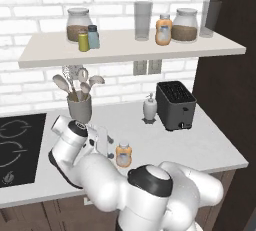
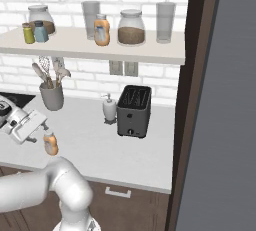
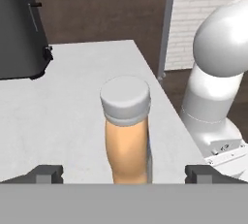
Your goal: Put the shaker and condiment bottle from the counter next to their counterparts in the cabinet.
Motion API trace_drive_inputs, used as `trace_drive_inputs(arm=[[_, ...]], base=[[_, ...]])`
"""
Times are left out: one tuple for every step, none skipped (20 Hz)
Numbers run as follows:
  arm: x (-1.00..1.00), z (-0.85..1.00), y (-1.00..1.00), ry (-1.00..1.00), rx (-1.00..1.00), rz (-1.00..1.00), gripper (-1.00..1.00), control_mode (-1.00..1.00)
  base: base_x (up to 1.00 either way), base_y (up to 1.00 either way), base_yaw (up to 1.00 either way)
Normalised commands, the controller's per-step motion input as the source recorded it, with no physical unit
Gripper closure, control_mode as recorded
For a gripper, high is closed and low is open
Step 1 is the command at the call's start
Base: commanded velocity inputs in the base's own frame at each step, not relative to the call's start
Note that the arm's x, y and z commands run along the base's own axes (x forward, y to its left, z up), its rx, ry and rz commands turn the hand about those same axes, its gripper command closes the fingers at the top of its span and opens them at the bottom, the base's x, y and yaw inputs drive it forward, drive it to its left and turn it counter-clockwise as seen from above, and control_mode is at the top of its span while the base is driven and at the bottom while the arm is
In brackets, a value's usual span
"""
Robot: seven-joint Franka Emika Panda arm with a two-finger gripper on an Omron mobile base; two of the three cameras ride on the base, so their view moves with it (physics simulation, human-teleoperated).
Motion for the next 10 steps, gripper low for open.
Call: trace_drive_inputs(arm=[[0.00, 0.00, -0.04, 0.04, 0.06, -0.01, -1.00, -1.00], [0.00, -0.01, -0.15, 0.04, 0.09, -0.01, -1.00, -1.00], [0.00, -0.04, -0.17, 0.05, 0.09, -0.01, -1.00, -1.00], [0.00, -0.04, -0.27, 0.05, 0.10, -0.01, -1.00, -1.00], [0.00, -0.06, -0.30, 0.06, 0.11, 0.00, -1.00, -1.00], [0.02, -0.11, -0.35, 0.05, 0.08, 0.00, -1.00, -1.00], [0.01, -0.14, -0.31, 0.05, 0.08, 0.00, -1.00, -1.00], [0.00, -0.20, -0.29, 0.04, 0.08, 0.00, -1.00, -1.00], [0.00, -0.21, -0.29, 0.04, 0.08, 0.00, -1.00, -1.00], [0.00, -0.19, -0.29, 0.03, 0.10, 0.00, -1.00, -1.00]], base=[[0.00, 0.00, 0.00], [0.00, 0.00, 0.00], [0.00, 0.00, 0.00], [0.00, 0.00, 0.00], [0.00, 0.00, 0.00], [0.00, 0.00, 0.00], [0.00, 0.00, 0.00], [0.00, 0.00, 0.00], [0.00, 0.00, 0.00], [0.00, 0.00, 0.00]])
